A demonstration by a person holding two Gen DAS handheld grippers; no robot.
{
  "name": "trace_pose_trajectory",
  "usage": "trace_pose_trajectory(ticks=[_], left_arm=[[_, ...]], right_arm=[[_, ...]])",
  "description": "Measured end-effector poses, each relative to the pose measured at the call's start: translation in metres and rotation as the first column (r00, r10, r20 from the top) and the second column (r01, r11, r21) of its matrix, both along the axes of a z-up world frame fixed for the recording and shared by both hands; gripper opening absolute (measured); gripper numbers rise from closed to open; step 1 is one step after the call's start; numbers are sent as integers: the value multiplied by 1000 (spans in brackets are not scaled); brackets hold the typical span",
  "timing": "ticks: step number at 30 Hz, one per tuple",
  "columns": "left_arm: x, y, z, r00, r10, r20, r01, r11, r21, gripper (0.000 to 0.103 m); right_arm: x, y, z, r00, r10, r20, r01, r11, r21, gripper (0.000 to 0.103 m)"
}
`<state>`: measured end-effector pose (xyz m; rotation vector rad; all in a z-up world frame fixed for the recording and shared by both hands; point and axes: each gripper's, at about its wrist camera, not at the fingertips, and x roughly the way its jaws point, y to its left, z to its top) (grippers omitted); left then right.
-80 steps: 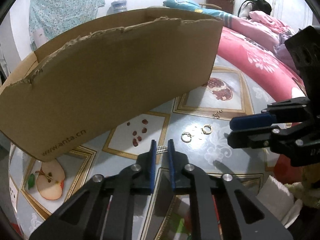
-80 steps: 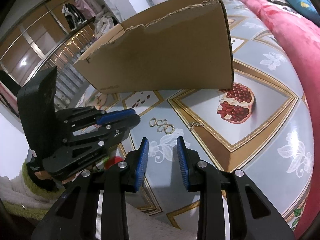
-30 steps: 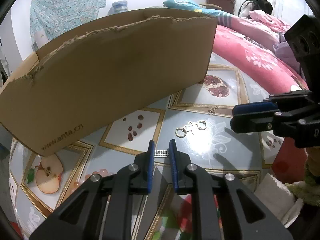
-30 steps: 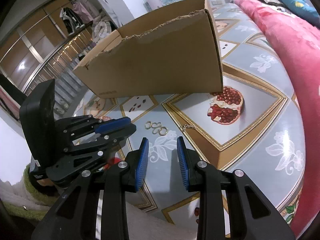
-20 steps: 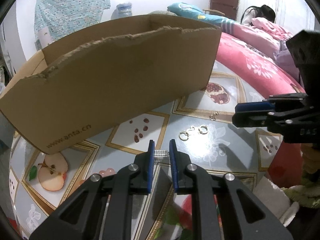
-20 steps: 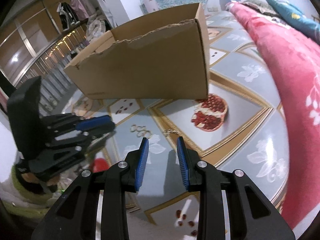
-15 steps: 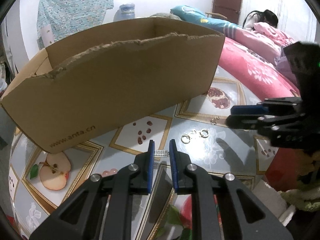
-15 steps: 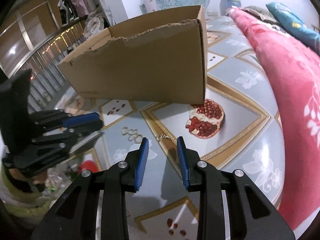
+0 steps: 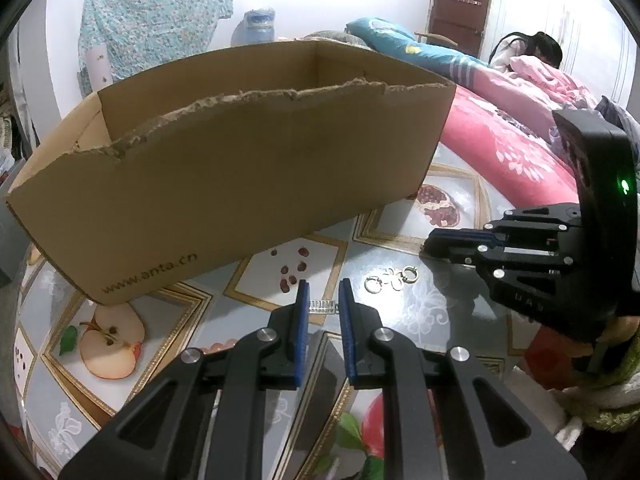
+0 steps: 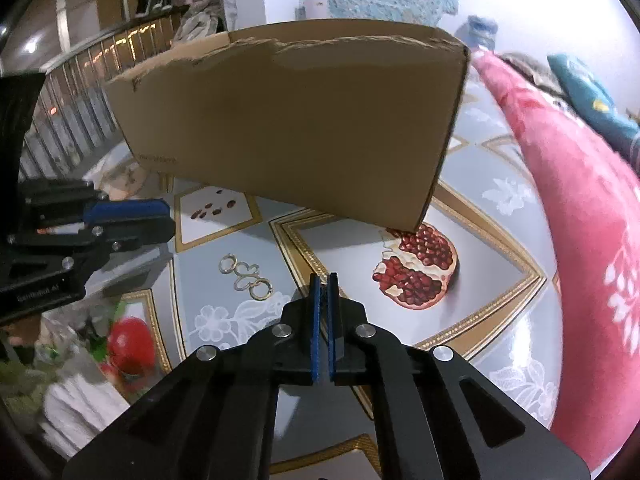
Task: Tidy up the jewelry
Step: 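Carry the silver bar into the box and open the left gripper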
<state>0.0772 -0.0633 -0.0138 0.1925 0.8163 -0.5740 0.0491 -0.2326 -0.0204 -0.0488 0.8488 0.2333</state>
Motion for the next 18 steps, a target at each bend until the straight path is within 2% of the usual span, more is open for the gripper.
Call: trace_pose_trajectory(ticks=[2,8,15,18], left_arm=[[-1,1,2,1000,2,7,-1,1000,-4,14],[-11,9,15,999,13,36,-12,1000,-22,14],[-19,14,37,997,15,74,-10,998,-58,14],[-22,18,57,995,6,100,4,995,-98,14]], right_arm=[[0,-10,3,1000,-18,-18,19,997,72,0],[-7,-35,19,998,-53,-19,56,978,201,0],[-15,-43,51,998,-57,40,44,961,273,0],[-15,-41,72,995,-41,93,14,960,279,0]])
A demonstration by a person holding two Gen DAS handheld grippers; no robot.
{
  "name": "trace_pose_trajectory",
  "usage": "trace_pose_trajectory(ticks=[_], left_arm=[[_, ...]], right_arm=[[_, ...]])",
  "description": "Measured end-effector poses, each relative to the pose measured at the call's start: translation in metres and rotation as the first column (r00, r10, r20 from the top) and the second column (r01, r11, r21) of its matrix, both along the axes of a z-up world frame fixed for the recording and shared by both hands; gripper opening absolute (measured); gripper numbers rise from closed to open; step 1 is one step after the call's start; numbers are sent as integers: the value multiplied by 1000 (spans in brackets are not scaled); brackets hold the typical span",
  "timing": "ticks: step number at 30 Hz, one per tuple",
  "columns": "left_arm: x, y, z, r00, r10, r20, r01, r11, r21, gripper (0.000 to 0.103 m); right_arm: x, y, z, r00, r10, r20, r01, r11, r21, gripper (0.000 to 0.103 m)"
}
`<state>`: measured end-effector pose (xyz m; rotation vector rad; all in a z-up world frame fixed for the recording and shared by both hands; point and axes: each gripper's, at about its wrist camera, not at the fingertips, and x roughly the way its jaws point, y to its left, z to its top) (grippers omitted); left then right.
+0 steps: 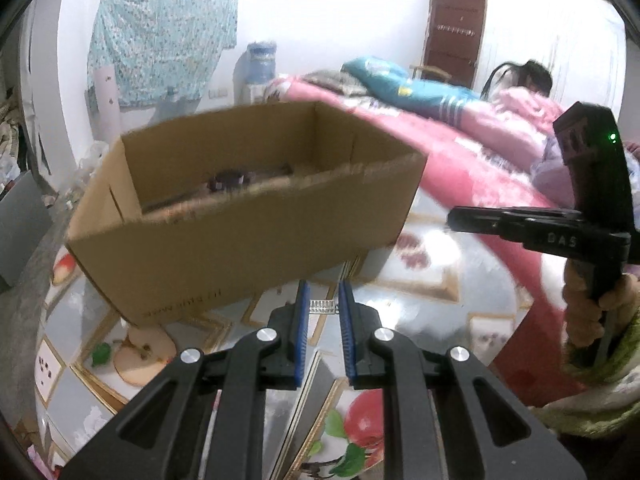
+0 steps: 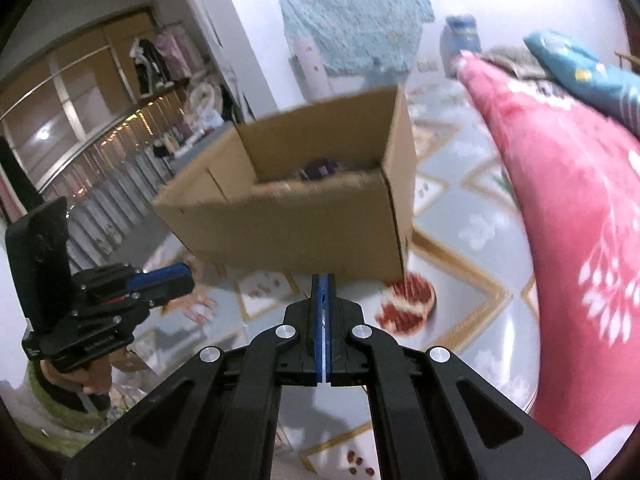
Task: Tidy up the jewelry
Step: 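Carry the silver bar into the box and open the left gripper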
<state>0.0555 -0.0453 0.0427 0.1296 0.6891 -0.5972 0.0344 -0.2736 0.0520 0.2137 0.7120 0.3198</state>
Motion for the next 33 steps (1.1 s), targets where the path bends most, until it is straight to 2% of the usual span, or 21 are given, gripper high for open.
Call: trace_pose_trajectory(ticks=[5,10,15,18,22,25,26,29,33], left_arm=[[6,2,37,998,-22,64,25,998,-52,14],[32,-2,60,994,-34,105,41,997,-67,14],[83,-13,59,999,-23,48,27,996,-83,14],[112,-21,54,1000,-10,17,11,998,-65,14],[147,-34,41,1000,15,-24,-16,999,-35,14],[168,-43,28,996,45,-76,-45,999,-2,14],[171,-44,26,995,48,-89,-48,999,1,18],[174,-44,21,994,56,-96,-57,998,1,41],[170,-43,22,994,76,-73,-75,997,13,57]], right_arm=[[14,6,38,994,41,100,-44,999,29,0],[49,17,60,986,61,154,-69,997,46,0],[96,22,56,990,59,130,-68,996,65,0],[113,23,50,993,50,109,-57,996,63,0],[143,24,40,997,32,66,-34,999,22,0],[158,25,30,1000,27,10,-26,1000,-14,4],[160,24,28,1000,24,2,-24,1000,-14,6],[159,23,24,1000,31,2,-31,999,-15,14],[156,19,26,999,30,16,-30,1000,-5,21]])
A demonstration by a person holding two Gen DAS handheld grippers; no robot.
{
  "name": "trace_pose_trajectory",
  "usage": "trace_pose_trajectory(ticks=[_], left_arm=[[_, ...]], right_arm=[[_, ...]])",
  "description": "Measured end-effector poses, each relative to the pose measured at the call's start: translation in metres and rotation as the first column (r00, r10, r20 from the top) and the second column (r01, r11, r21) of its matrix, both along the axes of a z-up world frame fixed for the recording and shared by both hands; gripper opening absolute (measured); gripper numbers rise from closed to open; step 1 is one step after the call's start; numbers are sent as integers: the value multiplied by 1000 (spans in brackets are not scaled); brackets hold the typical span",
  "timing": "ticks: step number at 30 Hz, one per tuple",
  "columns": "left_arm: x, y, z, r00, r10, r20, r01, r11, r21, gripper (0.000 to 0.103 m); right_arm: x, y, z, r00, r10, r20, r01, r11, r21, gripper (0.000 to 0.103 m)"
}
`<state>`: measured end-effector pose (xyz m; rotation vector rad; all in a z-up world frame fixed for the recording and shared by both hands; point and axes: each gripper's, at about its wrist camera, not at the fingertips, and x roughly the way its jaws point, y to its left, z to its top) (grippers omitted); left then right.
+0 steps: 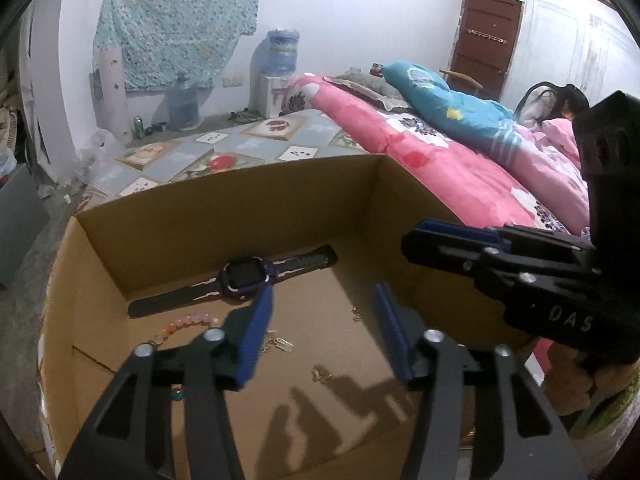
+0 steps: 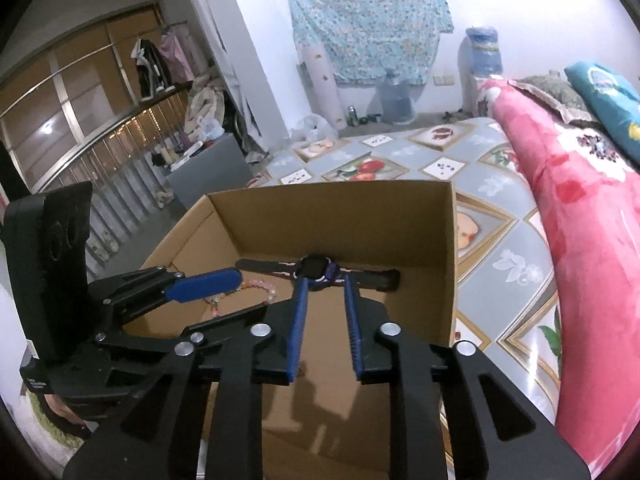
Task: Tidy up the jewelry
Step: 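Carry the silver bar into the box and open the left gripper, then move the left gripper out of the box to the gold rings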
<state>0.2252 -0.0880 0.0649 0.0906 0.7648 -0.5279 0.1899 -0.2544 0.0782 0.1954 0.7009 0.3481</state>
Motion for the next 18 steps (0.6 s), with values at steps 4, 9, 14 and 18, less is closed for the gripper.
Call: trace_pose_trajectory(ticks=[4,9,14,18], left_arm=[[-10,8,9,999,23,23,-23,1000,-7,64],[-40,31,30,996,49,78,-45,998,-52,79],[-82,65,46,986,97,138,-84,992,-94,89],[-112,95,47,977,150,154,-132,984,-123,96]], right_arm=[[-5,-5,8,1000,-7,13,7,1000,31,26],[-31,-9,29,997,-14,71,10,998,57,51],[-70,-16,53,988,-34,148,29,999,34,77],[-99,-26,62,986,-58,158,62,998,-19,89]])
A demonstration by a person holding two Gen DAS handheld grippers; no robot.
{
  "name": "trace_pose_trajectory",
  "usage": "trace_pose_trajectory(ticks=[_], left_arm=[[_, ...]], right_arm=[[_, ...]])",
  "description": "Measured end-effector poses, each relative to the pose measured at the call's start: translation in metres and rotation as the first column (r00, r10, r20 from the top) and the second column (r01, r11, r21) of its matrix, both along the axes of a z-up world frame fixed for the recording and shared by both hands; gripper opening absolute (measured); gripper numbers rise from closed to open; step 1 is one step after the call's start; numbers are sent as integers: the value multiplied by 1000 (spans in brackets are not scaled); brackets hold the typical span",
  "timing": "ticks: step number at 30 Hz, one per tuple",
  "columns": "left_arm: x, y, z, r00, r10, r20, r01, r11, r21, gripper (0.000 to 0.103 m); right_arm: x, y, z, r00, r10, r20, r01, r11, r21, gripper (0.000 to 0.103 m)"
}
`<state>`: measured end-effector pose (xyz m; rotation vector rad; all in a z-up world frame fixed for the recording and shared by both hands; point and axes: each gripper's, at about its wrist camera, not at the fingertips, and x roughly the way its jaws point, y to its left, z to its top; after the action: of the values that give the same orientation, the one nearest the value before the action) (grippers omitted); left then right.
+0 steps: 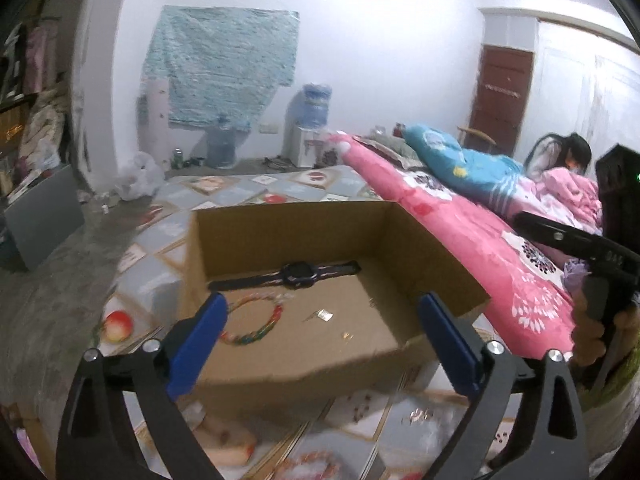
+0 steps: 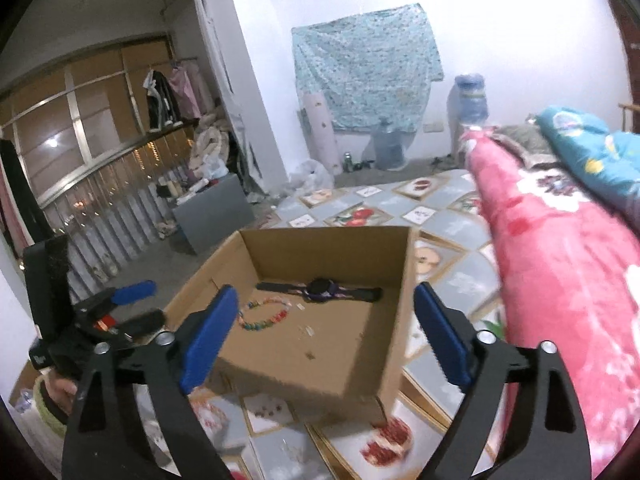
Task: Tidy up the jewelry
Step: 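Move the left gripper out of the box to the gold rings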
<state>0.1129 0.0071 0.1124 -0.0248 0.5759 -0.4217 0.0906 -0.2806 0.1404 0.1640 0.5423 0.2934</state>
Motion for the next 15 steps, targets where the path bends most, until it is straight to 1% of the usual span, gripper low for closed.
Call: trace_pose_trajectory(ticks=[4,7,9,10,12,13,15], left_arm=[[-25,24,-12,999,43,-28,-43,999,-27,97],[-37,30,-28,996,43,-74,-46,998,-41,97],[-45,25,-45,992,26,-119,-30,999,-35,97],[-48,20,-52,990,15,-140,-19,999,-30,97],[-56,5,-73,981,-24,-195,21,1000,-20,97],[-58,-2,-80,976,-40,-213,38,999,-14,97],[-61,-27,-97,966,-72,-247,84,996,39,97]], right_arm=[[-22,-4,-3,999,-39,-31,37,997,-66,93],[-37,-4,-17,996,-56,-68,47,991,-122,95],[-46,-2,-34,991,-70,-112,54,988,-147,95],[-49,0,-47,986,-78,-147,55,986,-160,95],[-52,2,-73,973,-90,-213,54,984,-169,95],[-52,4,-90,960,-107,-260,61,982,-179,95],[-51,7,-114,940,-139,-313,76,976,-204,95]])
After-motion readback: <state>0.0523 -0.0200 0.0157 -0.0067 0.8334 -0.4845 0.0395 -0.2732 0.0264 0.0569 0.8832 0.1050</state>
